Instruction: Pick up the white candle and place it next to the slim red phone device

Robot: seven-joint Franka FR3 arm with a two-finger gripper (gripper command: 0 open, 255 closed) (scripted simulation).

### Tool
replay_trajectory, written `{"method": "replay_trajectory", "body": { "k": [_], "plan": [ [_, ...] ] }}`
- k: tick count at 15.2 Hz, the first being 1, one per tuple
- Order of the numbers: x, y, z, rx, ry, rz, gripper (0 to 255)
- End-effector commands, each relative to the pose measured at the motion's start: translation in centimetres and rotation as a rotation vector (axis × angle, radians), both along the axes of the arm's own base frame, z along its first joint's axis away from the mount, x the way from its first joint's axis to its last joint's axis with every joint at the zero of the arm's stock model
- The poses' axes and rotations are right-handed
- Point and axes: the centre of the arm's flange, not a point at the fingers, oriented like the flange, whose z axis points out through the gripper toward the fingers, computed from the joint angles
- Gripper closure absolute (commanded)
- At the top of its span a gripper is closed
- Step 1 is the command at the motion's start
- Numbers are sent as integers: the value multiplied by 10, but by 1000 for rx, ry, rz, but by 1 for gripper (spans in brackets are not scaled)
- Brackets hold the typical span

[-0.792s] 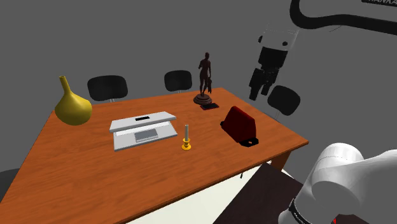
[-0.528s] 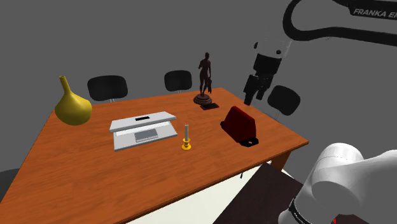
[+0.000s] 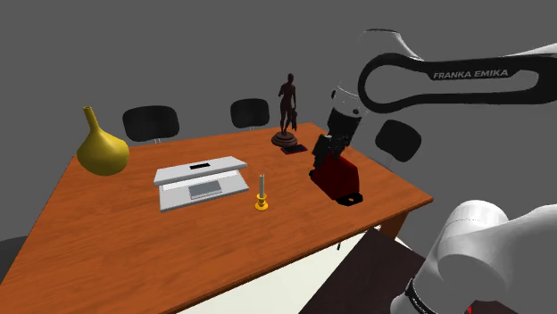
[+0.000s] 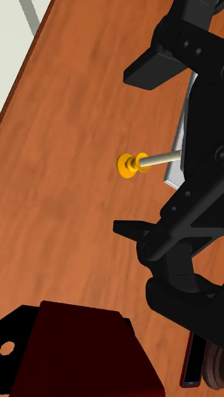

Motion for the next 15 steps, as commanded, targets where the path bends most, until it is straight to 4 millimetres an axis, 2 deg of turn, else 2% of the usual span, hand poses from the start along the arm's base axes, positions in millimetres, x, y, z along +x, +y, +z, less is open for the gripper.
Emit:
{"method": "replay_trajectory", "body": {
  "k": [1, 15],
  "plan": [
    [12, 6, -21, -1, -29, -3, 0],
    [114, 41, -158, -11, -202, -20, 0]
  ]
}}
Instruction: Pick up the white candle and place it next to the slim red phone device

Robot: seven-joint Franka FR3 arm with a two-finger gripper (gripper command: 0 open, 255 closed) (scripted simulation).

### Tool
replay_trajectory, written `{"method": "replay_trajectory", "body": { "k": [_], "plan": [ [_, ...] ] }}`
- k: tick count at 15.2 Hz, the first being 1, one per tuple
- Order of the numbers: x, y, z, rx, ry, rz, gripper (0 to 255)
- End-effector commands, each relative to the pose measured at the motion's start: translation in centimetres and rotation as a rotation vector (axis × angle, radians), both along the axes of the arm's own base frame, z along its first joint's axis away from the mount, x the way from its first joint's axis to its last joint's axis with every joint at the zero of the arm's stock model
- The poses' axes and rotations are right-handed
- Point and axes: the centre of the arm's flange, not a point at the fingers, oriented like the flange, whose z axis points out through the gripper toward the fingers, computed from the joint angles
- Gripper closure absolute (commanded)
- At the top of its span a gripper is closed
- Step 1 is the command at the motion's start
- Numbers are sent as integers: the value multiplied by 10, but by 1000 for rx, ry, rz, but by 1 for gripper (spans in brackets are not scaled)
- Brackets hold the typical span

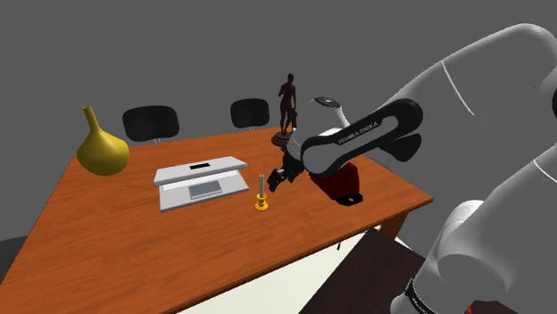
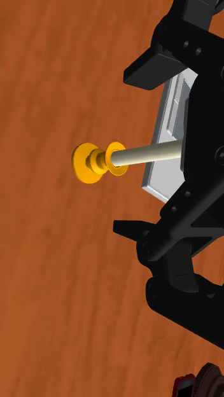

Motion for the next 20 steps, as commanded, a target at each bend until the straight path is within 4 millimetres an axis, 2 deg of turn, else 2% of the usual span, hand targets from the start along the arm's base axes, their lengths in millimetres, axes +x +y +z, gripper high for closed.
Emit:
{"method": "replay_trajectory", "body": {
  "k": [1, 5, 12, 20],
  "plan": [
    [15, 6, -18, 0, -29, -2, 0],
    [48, 15, -51, -3, -76, -7, 0],
    [63, 16, -85, -3, -76, -7, 0],
    [65, 17, -88, -3, -76, -7, 0]
  ]
}}
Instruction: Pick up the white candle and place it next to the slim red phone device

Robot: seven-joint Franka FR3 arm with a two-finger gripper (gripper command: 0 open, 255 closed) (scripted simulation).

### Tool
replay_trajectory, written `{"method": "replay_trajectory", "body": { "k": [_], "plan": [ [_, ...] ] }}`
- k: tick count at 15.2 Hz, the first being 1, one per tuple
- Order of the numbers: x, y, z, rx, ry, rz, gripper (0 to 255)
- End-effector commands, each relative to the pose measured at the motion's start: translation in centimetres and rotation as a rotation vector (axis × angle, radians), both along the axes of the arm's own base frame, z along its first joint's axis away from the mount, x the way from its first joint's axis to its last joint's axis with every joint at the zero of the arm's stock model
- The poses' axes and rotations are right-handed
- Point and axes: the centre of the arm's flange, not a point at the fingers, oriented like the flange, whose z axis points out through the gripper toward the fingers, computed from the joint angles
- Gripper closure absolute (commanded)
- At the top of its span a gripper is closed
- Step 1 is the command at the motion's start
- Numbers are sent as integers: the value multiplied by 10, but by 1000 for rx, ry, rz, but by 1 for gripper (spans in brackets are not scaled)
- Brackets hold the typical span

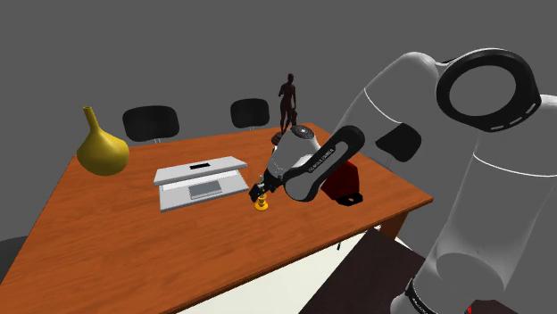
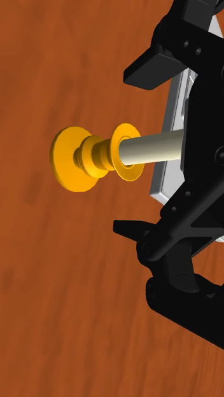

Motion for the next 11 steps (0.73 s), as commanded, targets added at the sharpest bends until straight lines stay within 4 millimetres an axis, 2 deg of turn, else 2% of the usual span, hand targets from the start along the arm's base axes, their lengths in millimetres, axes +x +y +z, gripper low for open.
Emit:
{"method": "replay_trajectory", "body": {
  "k": [1, 2, 11],
  "plan": [
    [0, 0, 0, 0, 0, 0, 0],
    [0, 0, 0, 0, 0, 0, 255],
    [0, 0, 0, 0, 0, 0, 255]
  ]
}}
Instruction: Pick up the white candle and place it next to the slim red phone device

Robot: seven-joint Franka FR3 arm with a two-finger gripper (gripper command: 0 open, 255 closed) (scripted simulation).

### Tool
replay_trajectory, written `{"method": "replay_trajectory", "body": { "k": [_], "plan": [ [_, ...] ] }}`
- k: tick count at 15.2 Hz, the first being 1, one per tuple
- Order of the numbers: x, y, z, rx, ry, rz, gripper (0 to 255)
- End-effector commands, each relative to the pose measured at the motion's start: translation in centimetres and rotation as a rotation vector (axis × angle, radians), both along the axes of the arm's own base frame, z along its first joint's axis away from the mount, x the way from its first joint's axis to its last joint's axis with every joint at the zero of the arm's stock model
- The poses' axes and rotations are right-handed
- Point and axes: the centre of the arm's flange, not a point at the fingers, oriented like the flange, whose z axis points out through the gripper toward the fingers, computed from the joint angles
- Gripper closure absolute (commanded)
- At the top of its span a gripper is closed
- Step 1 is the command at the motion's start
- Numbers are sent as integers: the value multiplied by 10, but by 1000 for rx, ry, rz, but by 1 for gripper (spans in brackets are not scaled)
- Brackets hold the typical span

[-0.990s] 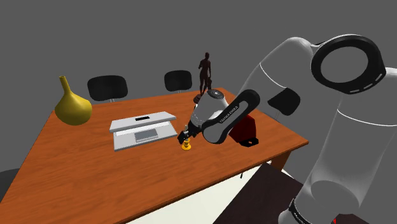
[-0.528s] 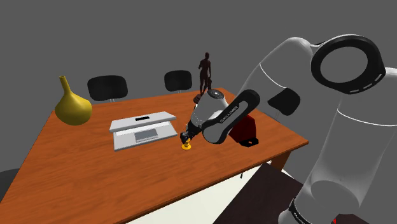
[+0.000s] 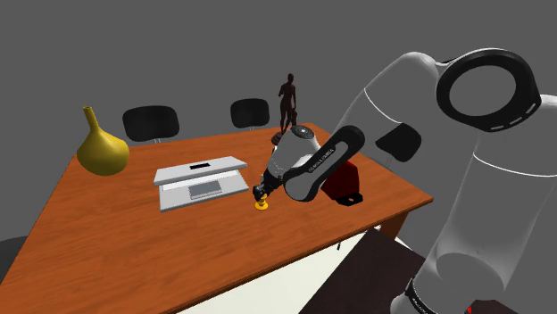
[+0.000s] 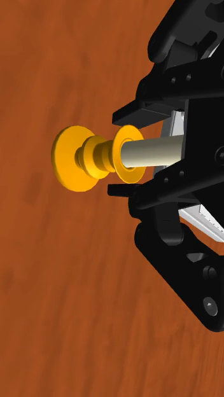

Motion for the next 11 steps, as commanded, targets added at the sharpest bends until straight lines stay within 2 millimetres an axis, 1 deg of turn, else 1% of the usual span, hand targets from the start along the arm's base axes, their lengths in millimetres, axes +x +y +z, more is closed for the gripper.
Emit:
{"method": "replay_trajectory", "body": {
  "k": [1, 11],
  "plan": [
    [0, 0, 5, 0, 0, 0, 255],
    [0, 0, 58, 0, 0, 0, 255]
  ]
}}
